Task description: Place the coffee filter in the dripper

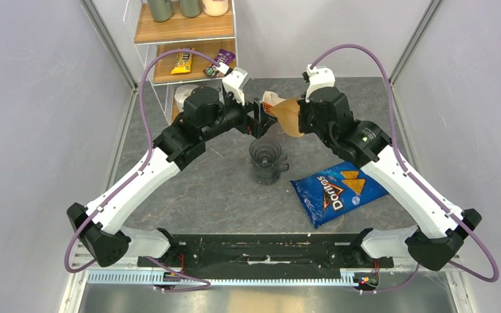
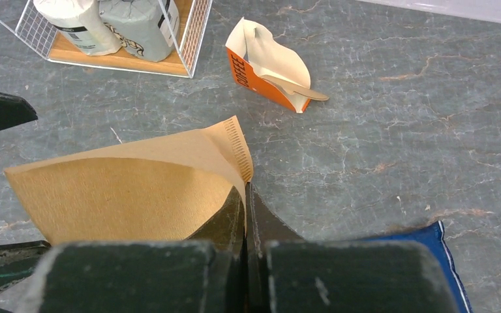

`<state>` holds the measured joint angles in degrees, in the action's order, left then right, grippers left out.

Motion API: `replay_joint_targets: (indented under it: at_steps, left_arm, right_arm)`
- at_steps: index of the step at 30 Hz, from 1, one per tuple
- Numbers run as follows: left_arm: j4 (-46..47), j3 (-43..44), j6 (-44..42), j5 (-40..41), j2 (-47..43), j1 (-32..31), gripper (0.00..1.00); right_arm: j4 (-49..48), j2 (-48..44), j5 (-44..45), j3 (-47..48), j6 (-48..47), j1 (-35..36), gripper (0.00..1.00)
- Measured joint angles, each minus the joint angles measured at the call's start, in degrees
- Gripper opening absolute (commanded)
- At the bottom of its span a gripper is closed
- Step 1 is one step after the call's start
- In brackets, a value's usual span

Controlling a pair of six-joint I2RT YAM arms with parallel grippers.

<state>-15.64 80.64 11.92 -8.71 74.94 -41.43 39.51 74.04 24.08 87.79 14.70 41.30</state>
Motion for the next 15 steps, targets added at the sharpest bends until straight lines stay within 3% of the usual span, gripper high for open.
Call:
replay_joint_targets:
  at_steps: [12, 15]
  left_arm:
    - [3.78, -1.31, -2.34, 2.45, -2.08, -0.76, 0.91]
    - [3.74, 0.0, -4.44, 5.09, -0.22, -2.58, 0.87]
  right_arm:
    - [-1.9, 1.62, 2.69, 0.0, -1.2, 1.11, 0.0]
    - [-2.56, 1.7, 2.12, 0.0, -0.92, 1.6, 0.0]
